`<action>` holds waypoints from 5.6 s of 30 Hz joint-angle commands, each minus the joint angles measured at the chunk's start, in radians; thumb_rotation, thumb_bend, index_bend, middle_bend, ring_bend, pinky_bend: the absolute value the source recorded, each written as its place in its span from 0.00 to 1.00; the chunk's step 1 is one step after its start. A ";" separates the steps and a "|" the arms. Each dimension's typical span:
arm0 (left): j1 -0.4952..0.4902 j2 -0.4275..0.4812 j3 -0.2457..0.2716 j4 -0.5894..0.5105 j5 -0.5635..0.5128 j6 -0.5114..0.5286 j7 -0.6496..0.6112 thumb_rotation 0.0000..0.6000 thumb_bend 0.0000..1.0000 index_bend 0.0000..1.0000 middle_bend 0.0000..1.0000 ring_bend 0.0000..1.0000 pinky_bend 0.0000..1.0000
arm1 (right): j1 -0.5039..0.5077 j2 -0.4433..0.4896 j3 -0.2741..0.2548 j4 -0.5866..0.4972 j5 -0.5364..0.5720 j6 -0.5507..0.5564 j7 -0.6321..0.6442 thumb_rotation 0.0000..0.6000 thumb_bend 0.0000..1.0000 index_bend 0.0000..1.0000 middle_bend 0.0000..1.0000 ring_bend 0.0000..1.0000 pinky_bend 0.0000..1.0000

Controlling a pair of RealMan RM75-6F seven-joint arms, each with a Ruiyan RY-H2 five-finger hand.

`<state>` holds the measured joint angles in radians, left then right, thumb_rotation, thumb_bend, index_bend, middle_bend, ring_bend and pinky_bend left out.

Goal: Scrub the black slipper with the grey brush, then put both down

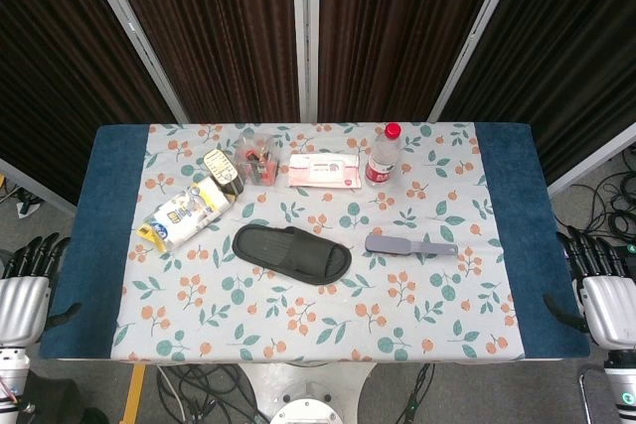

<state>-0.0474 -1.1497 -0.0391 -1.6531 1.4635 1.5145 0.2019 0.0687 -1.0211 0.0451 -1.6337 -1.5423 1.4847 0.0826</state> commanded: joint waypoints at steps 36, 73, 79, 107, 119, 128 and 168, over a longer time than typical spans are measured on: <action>-0.008 -0.012 -0.002 0.052 -0.002 -0.020 -0.050 1.00 0.07 0.16 0.18 0.09 0.14 | 0.567 -0.352 0.103 0.317 0.423 -0.855 -0.182 1.00 0.16 0.26 0.34 0.19 0.18; 0.008 -0.030 -0.001 0.075 -0.031 -0.017 -0.072 1.00 0.07 0.16 0.18 0.09 0.14 | 0.661 -0.390 0.070 0.353 0.530 -0.992 -0.082 1.00 0.18 0.54 0.58 0.57 0.75; 0.010 -0.034 -0.002 0.080 -0.032 -0.016 -0.075 1.00 0.07 0.16 0.18 0.09 0.14 | 0.682 -0.408 0.073 0.370 0.553 -0.997 -0.078 1.00 0.19 0.67 0.69 0.70 0.88; -0.282 0.010 -0.058 0.050 0.230 -0.201 -0.391 1.00 0.21 0.16 0.18 0.09 0.14 | 0.630 -0.144 0.147 0.075 0.175 -0.734 0.118 1.00 0.38 1.00 0.94 0.98 1.00; -0.631 -0.183 -0.108 0.187 0.115 -0.678 -0.373 1.00 0.18 0.16 0.18 0.09 0.14 | 0.693 -0.138 0.161 0.033 0.277 -0.770 -0.019 1.00 0.39 1.00 0.94 0.98 1.00; -0.754 -0.351 -0.119 0.362 -0.040 -0.861 -0.274 1.00 0.18 0.15 0.15 0.09 0.14 | 0.722 -0.193 0.149 0.041 0.317 -0.777 -0.062 1.00 0.39 1.00 0.95 0.98 1.00; -0.837 -0.498 -0.069 0.544 -0.149 -0.906 -0.250 1.00 0.18 0.38 0.43 0.25 0.18 | 0.876 -0.743 0.087 0.581 0.232 -0.699 -0.342 1.00 0.38 1.00 0.95 0.98 1.00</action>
<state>-0.8838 -1.6484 -0.1086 -1.1090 1.3133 0.6084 -0.0467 0.9397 -1.7486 0.1393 -1.0695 -1.3002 0.7882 -0.2545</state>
